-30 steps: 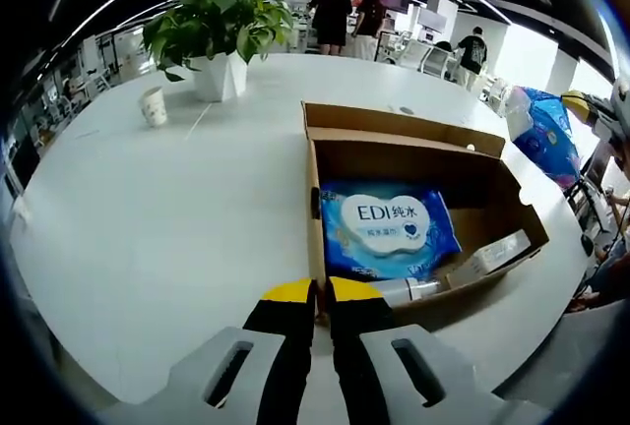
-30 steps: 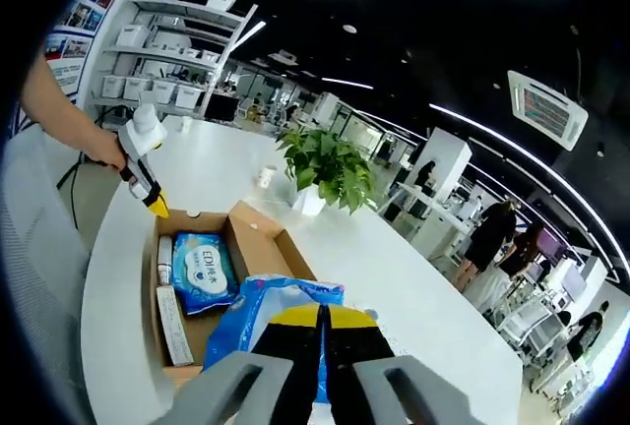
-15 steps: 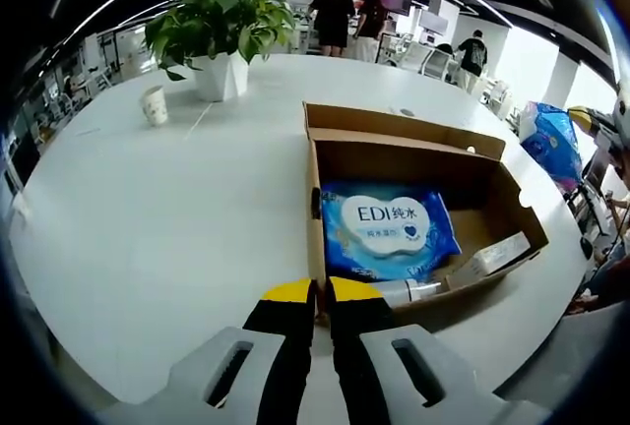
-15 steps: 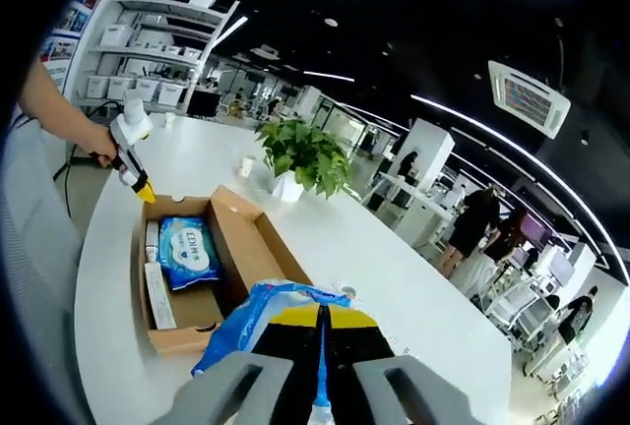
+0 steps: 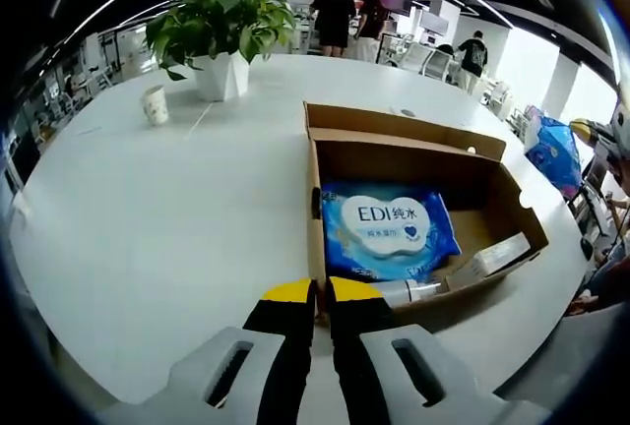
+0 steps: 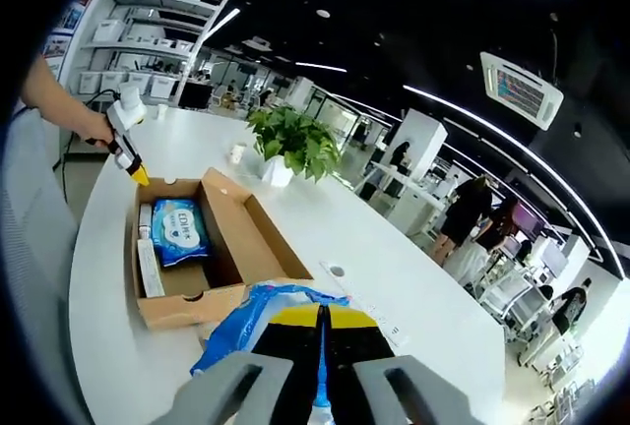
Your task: Operate the shoe box by opening the lid, removing the specified soft item, and placing it in the target area until the item is outside and the box remains undamaged.
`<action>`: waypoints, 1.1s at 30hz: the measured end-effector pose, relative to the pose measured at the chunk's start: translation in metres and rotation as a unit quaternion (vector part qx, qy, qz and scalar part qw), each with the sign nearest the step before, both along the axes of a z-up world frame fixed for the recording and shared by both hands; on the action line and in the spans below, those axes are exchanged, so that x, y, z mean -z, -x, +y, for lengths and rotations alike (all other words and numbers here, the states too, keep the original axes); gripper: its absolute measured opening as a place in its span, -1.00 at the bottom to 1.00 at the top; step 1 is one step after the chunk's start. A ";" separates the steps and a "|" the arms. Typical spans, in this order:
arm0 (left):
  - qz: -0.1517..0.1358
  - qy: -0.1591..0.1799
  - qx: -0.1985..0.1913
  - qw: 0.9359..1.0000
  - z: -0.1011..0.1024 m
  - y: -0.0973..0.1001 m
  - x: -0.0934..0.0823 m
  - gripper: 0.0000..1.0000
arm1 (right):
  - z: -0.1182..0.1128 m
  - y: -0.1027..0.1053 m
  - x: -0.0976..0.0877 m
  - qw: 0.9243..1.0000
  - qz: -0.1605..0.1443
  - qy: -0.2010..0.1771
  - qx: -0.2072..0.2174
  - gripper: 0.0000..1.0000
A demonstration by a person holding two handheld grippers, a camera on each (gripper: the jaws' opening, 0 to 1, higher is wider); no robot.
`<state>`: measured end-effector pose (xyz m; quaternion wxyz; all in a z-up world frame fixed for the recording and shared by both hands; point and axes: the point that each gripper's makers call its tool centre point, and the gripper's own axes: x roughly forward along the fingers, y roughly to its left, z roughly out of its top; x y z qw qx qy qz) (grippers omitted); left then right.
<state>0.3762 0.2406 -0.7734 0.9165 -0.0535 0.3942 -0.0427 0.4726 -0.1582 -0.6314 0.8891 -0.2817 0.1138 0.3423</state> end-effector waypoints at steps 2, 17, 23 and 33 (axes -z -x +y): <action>0.000 0.000 -0.001 1.000 0.000 0.000 0.000 -0.95 | -0.004 0.000 0.001 1.000 0.001 0.001 0.003 -1.00; 0.008 -0.006 0.002 1.000 -0.001 0.000 0.000 -0.95 | -0.021 -0.003 -0.022 0.998 -0.010 -0.051 0.029 -1.00; 0.003 0.002 -0.003 1.000 0.000 0.001 0.000 -0.95 | -0.042 0.005 0.003 0.999 0.010 -0.007 0.033 -1.00; 0.000 0.006 -0.006 1.000 0.000 0.000 0.000 -0.95 | -0.045 0.006 0.021 0.999 0.025 0.000 0.041 -1.00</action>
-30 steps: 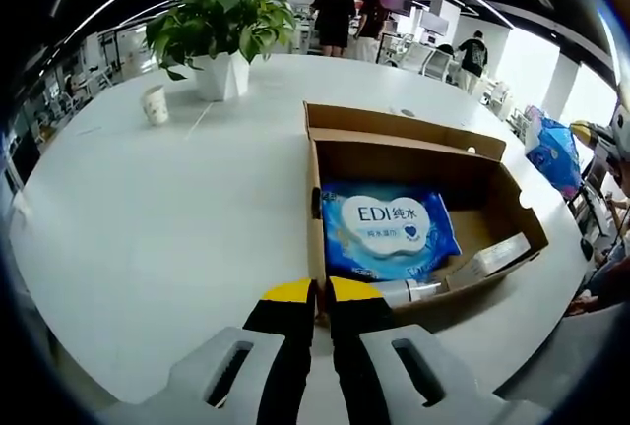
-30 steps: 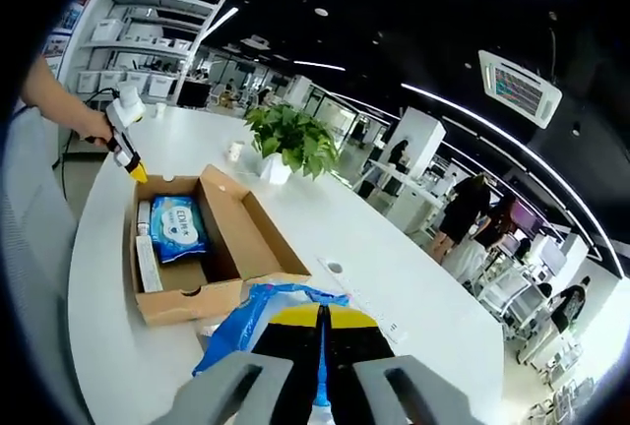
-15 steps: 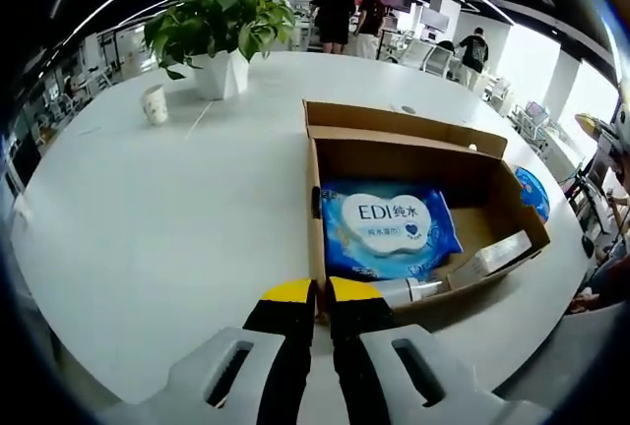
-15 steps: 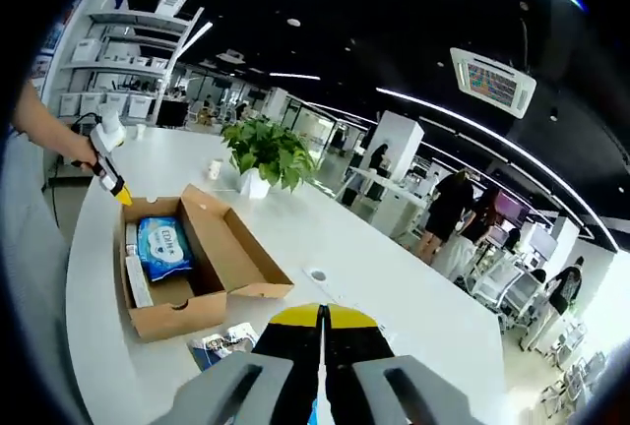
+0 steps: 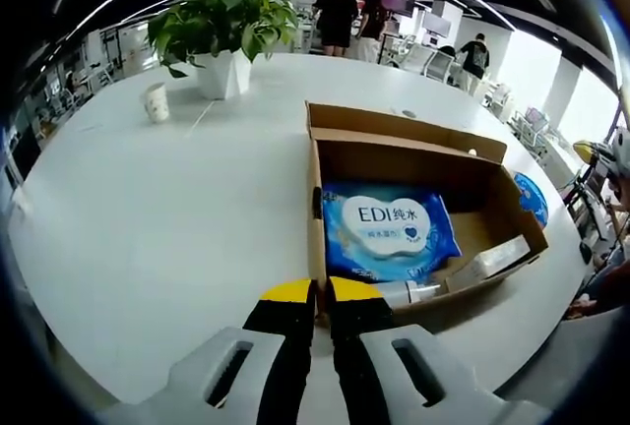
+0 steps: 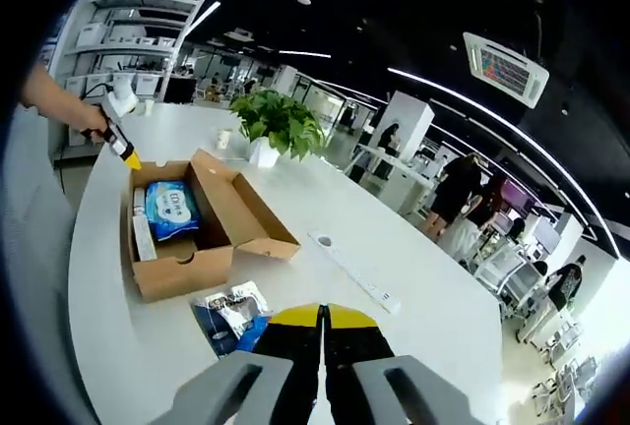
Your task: Operate the shoe box by opening the lid, removing the specified soft item, and placing it in the target area until the item is outside and the box remains undamaged.
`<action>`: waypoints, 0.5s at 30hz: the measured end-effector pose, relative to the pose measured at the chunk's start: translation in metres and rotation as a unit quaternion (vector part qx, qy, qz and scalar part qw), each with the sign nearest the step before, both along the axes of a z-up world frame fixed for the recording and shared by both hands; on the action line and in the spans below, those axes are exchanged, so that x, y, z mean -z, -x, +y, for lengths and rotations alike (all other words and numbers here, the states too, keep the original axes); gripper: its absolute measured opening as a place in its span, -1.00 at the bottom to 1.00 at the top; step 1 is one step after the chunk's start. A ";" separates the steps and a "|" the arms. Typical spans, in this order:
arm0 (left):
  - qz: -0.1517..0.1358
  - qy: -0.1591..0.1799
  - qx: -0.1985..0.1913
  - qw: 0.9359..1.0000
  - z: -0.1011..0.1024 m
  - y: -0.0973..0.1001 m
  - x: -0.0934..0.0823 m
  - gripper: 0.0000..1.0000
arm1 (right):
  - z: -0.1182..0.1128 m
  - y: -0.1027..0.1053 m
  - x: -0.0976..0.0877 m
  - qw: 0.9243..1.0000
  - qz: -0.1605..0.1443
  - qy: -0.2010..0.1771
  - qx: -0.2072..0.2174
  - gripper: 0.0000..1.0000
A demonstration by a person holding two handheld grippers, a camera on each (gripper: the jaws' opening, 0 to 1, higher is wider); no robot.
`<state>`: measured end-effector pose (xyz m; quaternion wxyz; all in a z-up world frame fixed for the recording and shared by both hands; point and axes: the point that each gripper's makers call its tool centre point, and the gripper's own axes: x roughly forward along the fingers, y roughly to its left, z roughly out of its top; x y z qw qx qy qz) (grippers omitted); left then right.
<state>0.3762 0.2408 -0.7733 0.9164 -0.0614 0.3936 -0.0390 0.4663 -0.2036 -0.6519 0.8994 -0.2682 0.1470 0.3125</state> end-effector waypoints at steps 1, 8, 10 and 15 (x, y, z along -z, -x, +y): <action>0.000 -0.002 0.001 1.000 0.000 0.000 0.000 -0.95 | 0.000 0.000 0.001 1.000 0.000 0.002 -0.001 -1.00; 0.003 -0.003 0.000 1.000 0.000 0.000 0.000 -0.95 | -0.003 -0.001 0.010 1.000 0.007 0.003 0.005 -1.00; 0.004 -0.004 0.000 1.000 0.000 0.000 0.000 -0.95 | -0.006 0.000 0.013 1.000 0.010 0.002 0.008 -1.00; 0.004 -0.006 0.000 1.000 -0.001 0.000 0.000 -0.95 | -0.012 0.000 0.021 1.000 0.018 0.002 0.019 -1.00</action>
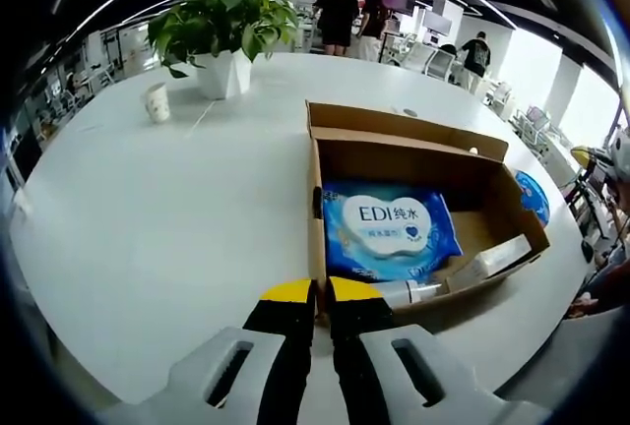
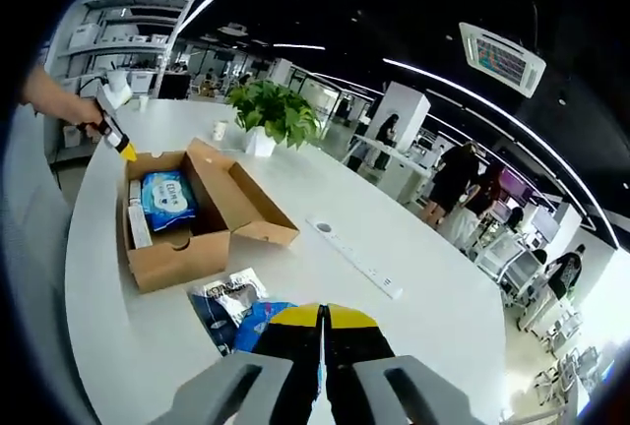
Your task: Operate the shoe box by opening the lid, removing the specified soft item, and placing it in the target area until the item is outside and the box remains undamaged.
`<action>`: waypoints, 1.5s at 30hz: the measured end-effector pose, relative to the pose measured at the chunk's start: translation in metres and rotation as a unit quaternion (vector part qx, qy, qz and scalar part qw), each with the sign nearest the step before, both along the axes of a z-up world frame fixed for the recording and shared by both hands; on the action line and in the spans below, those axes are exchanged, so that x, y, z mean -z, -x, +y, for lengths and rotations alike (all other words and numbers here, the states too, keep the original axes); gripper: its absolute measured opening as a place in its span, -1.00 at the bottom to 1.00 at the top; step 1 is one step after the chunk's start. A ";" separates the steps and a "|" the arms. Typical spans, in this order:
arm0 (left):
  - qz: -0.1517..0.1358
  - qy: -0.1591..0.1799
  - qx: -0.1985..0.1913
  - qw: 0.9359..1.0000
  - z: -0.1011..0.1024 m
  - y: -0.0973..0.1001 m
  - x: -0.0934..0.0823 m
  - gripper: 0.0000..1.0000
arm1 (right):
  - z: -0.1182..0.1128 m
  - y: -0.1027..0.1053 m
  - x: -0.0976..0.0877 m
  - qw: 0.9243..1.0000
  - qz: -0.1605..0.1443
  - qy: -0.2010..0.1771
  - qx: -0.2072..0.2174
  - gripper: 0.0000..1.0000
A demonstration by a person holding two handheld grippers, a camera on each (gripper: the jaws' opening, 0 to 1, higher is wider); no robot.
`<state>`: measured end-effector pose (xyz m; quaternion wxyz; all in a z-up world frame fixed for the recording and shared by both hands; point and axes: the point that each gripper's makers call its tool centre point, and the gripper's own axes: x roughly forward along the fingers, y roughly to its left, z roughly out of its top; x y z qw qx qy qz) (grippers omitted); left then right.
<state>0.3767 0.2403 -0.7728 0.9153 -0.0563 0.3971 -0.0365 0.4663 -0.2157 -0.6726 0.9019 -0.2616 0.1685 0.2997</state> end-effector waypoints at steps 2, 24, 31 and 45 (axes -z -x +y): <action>0.000 0.000 0.000 1.000 0.000 0.000 0.000 -0.95 | -0.003 0.000 0.003 1.000 0.001 0.003 0.004 -1.00; 0.006 -0.008 0.003 1.000 0.002 0.000 0.001 -0.95 | -0.010 -0.013 0.066 0.997 0.058 0.019 0.037 -0.75; 0.010 -0.013 0.005 1.000 0.002 0.000 0.001 -0.95 | -0.009 -0.019 0.081 0.996 0.070 0.024 0.042 -0.75; 0.016 -0.013 0.000 1.000 0.001 0.000 0.003 -0.95 | -0.016 -0.022 0.113 0.992 0.104 0.036 0.060 -0.75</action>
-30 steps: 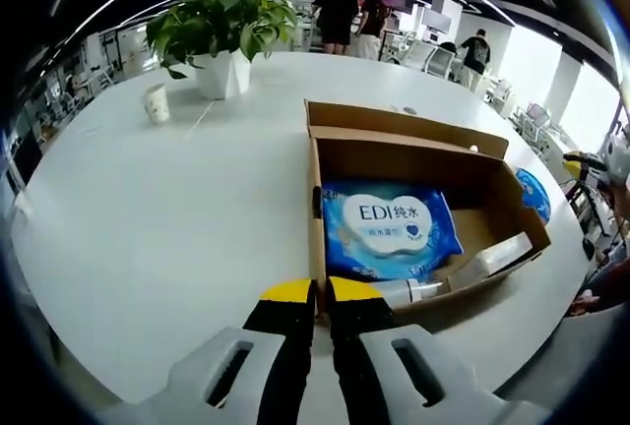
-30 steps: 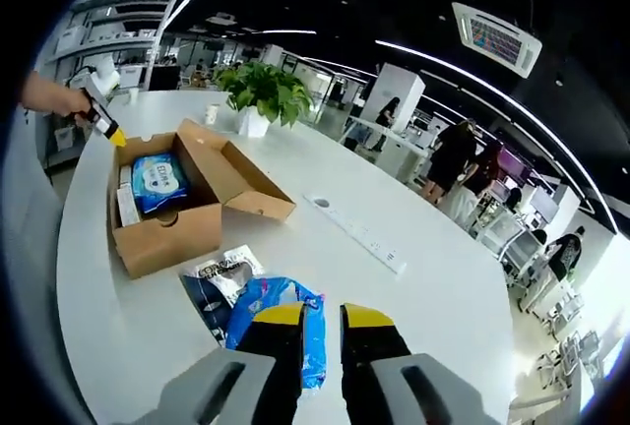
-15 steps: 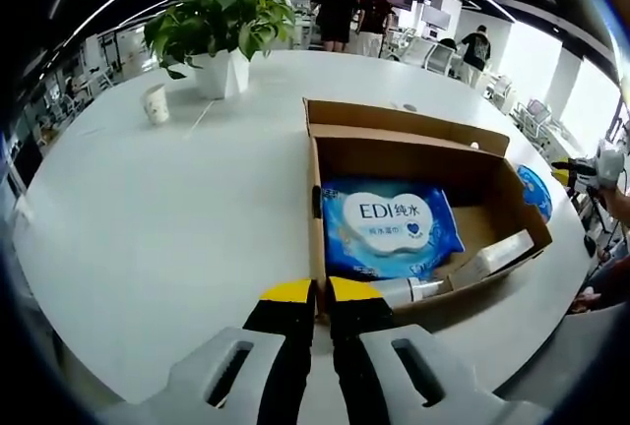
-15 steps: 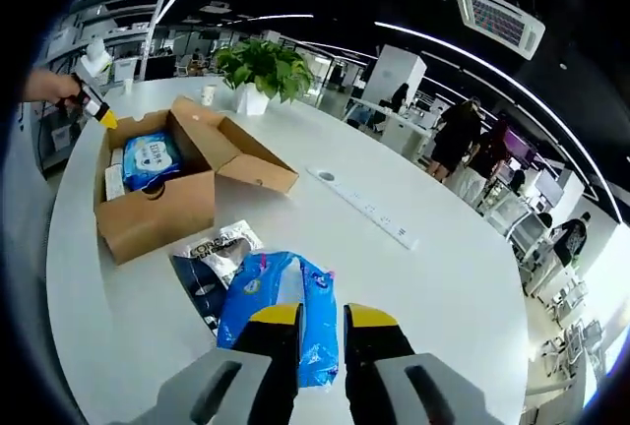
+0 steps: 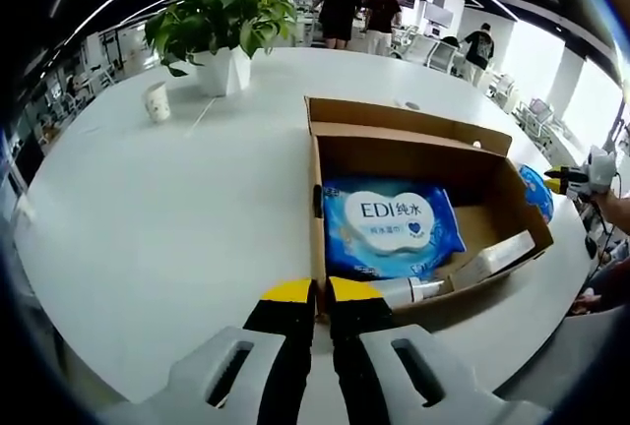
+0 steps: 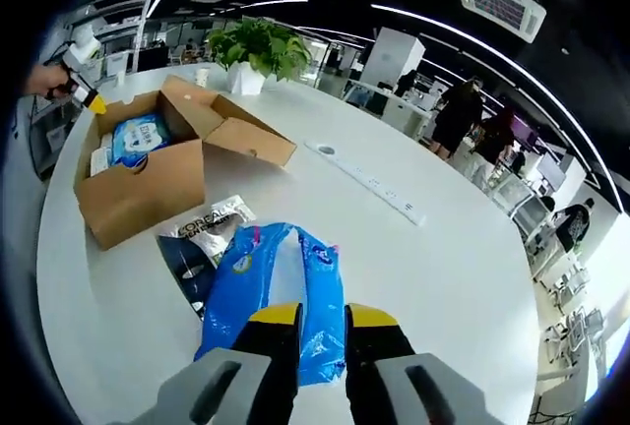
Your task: Operate the shoe box by opening the lid, removing the specified soft item, and placing it in the target area until the item is outside and the box remains undamaged.
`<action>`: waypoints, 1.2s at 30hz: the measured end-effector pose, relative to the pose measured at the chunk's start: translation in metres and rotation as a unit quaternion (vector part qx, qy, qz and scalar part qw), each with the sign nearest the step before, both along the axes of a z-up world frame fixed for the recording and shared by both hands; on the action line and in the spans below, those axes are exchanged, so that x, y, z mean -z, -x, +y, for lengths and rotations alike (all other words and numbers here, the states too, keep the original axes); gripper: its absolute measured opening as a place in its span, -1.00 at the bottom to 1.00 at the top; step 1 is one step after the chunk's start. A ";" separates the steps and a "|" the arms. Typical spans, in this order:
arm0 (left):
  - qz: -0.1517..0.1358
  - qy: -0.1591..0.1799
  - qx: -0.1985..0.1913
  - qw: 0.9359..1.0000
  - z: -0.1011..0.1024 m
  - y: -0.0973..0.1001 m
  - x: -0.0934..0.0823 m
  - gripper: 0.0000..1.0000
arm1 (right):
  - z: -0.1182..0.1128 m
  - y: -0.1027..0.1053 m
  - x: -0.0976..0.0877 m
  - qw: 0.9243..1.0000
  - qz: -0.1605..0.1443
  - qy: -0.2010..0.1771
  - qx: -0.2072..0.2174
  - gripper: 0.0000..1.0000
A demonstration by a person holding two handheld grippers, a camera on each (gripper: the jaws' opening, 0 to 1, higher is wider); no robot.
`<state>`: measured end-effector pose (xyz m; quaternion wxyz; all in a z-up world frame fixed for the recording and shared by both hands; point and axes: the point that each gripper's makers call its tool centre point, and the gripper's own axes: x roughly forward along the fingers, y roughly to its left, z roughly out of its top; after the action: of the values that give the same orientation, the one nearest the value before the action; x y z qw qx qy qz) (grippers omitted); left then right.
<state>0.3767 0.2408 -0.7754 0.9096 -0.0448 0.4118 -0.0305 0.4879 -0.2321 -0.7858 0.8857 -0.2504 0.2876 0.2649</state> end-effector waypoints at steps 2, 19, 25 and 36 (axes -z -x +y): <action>0.000 -0.001 0.000 1.000 0.000 0.000 0.000 -0.95 | 0.000 -0.002 0.005 1.000 0.002 0.003 -0.001 -0.75; 0.002 -0.003 0.001 1.000 -0.001 0.000 0.000 -0.95 | -0.005 -0.005 0.013 0.999 0.005 0.045 0.009 -1.00; 0.000 -0.003 0.001 1.000 0.001 -0.001 0.000 -0.95 | -0.003 -0.003 0.004 0.999 -0.002 0.036 0.012 -1.00; -0.002 0.001 0.001 1.000 0.001 0.000 0.000 -0.95 | -0.001 -0.003 -0.026 1.000 -0.020 0.012 -0.003 -1.00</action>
<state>0.3766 0.2420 -0.7755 0.9105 -0.0448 0.4100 -0.0318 0.4912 -0.2333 -0.7599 0.8877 -0.2668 0.2717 0.2590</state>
